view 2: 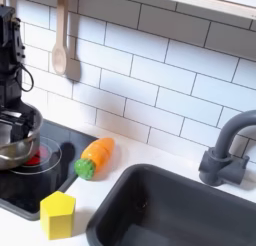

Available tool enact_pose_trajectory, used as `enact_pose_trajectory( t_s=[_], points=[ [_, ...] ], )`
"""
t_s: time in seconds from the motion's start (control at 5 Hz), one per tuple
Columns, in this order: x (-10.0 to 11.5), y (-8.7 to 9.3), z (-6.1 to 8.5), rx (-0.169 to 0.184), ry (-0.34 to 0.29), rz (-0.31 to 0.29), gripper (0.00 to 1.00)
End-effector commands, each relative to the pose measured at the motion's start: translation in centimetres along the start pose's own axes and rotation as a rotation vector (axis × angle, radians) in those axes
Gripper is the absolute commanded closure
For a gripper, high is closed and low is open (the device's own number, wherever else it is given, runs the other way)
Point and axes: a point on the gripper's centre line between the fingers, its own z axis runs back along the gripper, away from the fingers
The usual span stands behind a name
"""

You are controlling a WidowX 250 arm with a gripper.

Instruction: Slide pot right

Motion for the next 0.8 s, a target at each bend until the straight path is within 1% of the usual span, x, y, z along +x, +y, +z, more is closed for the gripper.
enact_pose_trajectory(
  t_s=[0.0,0.2,0.4,0.6],
  points=[
    [-2.5,-3.2,-0.3,0.0,0.008,-0.083,0.0],
    [-3.5,-4.3,0.2,-0.001,-0.003,-0.109,0.0],
    [-4.0,-4.6,0.5,0.009,-0.015,-0.118,0.0],
    [-4.1,-4.1,2.3,0.011,-0.077,-0.112,0.0]
  ],
)
